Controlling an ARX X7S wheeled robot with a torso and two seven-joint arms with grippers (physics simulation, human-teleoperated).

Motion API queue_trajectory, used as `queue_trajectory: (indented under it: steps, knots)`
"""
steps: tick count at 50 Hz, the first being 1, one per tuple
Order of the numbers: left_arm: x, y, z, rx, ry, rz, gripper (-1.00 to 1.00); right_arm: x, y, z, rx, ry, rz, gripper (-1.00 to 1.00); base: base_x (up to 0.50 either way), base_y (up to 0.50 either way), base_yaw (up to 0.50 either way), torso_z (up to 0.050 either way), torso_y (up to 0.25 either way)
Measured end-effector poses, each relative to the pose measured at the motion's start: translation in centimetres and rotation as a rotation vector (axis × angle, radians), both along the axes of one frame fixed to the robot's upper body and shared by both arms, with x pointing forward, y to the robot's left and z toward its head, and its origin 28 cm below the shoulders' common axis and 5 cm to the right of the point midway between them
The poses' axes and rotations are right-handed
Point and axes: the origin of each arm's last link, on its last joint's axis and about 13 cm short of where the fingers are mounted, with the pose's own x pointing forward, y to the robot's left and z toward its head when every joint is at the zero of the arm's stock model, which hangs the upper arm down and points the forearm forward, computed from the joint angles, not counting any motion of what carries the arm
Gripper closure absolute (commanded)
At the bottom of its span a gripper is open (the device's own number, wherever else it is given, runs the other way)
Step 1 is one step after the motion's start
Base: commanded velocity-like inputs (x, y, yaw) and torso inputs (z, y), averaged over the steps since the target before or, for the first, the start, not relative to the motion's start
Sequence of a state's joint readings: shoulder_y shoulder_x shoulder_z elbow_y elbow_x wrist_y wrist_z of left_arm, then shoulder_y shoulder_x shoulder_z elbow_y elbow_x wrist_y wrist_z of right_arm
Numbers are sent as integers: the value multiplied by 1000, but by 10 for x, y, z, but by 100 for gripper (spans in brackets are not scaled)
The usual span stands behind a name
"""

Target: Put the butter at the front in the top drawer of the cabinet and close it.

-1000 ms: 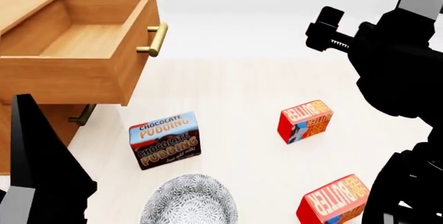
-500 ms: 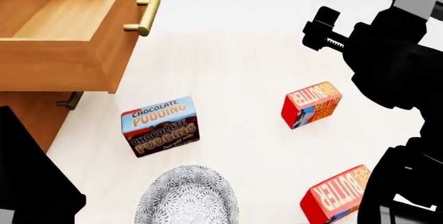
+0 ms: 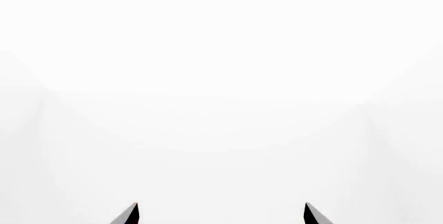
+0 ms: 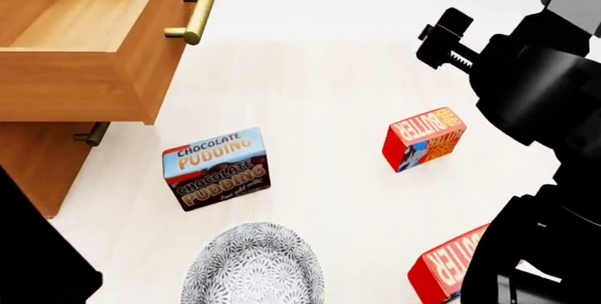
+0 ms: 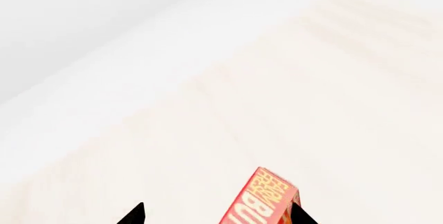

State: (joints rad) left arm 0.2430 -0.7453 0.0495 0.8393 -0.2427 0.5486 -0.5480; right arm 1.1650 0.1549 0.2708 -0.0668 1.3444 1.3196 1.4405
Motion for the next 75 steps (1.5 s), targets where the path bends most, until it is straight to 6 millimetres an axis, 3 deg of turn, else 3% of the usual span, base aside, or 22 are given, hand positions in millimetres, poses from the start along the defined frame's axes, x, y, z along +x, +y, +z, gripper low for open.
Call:
queue_trajectory:
  steps: [33,55,75]
  knots:
    - [1,3,-4,-7,8,8,-100,30,8,-13,191,214,-107,-100,0,0,0,0,0]
    - [2,3,-7,0,22,14,-100,52,12,-12,365,240,-136,-100,0,0,0,0,0]
    - [4,4,-10,-5,33,15,-100,77,17,-13,388,247,-284,-100,0,0,0,0,0]
